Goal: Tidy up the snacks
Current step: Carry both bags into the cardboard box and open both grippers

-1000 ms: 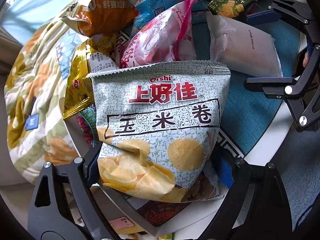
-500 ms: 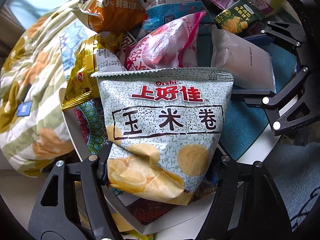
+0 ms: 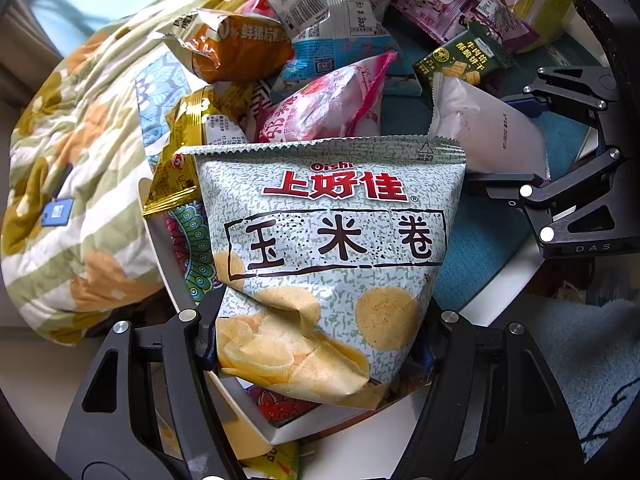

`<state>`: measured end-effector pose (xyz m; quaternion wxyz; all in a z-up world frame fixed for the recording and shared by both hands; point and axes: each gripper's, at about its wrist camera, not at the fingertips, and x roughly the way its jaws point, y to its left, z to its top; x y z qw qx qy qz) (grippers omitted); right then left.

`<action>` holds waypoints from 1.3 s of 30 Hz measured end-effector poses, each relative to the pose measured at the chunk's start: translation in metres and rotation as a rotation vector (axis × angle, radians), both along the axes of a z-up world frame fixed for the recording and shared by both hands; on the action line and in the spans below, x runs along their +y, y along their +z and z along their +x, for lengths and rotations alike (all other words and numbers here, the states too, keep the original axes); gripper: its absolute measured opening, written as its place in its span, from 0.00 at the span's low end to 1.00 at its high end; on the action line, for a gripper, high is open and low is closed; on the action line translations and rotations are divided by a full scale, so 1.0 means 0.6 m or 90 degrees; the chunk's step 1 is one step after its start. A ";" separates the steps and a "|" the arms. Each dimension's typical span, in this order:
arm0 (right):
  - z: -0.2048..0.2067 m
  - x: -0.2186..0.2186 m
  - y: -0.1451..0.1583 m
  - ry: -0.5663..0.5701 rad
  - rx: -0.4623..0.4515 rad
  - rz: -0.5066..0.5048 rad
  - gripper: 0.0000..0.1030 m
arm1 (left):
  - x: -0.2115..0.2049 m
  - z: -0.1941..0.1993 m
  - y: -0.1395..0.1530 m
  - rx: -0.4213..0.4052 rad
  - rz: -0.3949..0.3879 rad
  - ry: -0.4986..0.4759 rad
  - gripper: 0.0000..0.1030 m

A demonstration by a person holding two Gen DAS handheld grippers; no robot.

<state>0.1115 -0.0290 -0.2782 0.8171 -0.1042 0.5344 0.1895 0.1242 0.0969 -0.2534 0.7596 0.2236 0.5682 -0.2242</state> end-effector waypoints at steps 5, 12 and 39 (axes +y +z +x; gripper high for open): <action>-0.015 -0.012 0.024 -0.013 -0.008 0.015 0.58 | -0.003 -0.013 0.030 -0.015 -0.010 0.008 0.64; -0.033 -0.047 0.084 -0.029 -0.041 0.034 0.58 | -0.010 -0.036 0.086 -0.037 -0.040 0.034 0.64; 0.003 -0.445 0.365 -0.230 -0.239 0.051 0.57 | -0.454 0.151 0.312 -0.148 -0.192 0.062 0.64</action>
